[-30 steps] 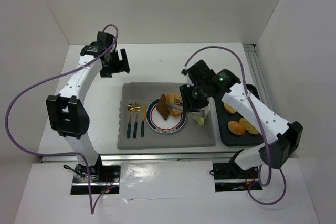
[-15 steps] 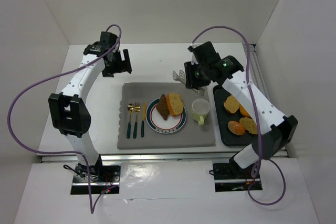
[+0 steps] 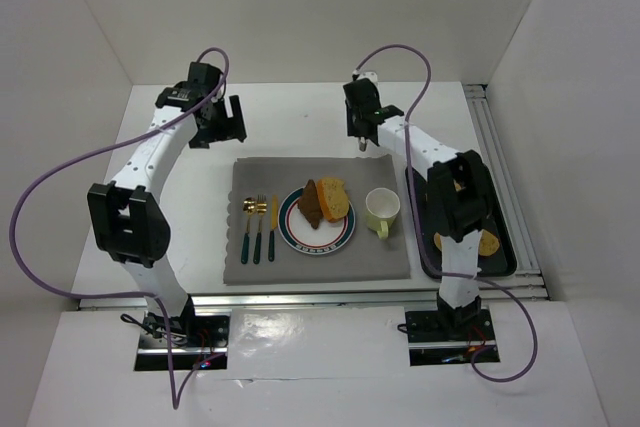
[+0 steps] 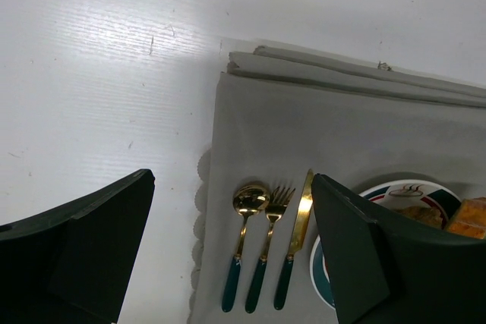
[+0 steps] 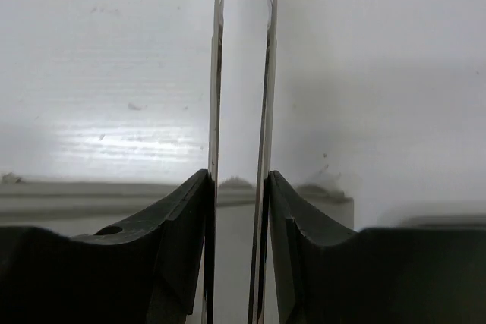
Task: Place the bread
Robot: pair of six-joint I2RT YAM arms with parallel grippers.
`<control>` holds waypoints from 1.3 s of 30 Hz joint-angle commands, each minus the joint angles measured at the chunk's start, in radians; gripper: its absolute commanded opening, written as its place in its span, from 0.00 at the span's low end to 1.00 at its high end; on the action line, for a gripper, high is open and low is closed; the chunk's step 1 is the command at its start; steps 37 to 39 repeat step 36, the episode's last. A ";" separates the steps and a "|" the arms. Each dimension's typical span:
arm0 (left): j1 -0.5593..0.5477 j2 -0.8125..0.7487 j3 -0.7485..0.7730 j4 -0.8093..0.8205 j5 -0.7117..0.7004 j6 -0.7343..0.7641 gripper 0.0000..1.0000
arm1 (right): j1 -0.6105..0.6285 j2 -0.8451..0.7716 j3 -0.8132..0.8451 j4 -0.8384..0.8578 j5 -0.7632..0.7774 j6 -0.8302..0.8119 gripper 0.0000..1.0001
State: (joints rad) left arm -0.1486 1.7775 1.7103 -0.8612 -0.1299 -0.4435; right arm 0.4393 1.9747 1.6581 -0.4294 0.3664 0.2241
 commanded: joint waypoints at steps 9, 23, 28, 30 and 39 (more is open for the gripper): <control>-0.005 -0.058 0.031 -0.016 0.027 0.023 0.98 | -0.129 0.196 0.133 0.245 -0.099 -0.031 0.79; -0.005 -0.078 0.012 -0.025 0.016 0.014 0.98 | -0.178 0.020 0.089 0.129 -0.057 0.035 1.00; -0.005 -0.078 0.054 -0.045 0.007 0.014 0.98 | -0.200 -0.160 -0.030 0.012 0.201 0.150 1.00; -0.005 -0.078 0.064 -0.045 0.007 0.014 0.98 | -0.211 -0.197 -0.076 -0.044 0.216 0.162 1.00; -0.005 -0.078 0.074 -0.045 0.007 0.005 0.98 | -0.267 -0.296 -0.202 -0.109 0.193 0.199 1.00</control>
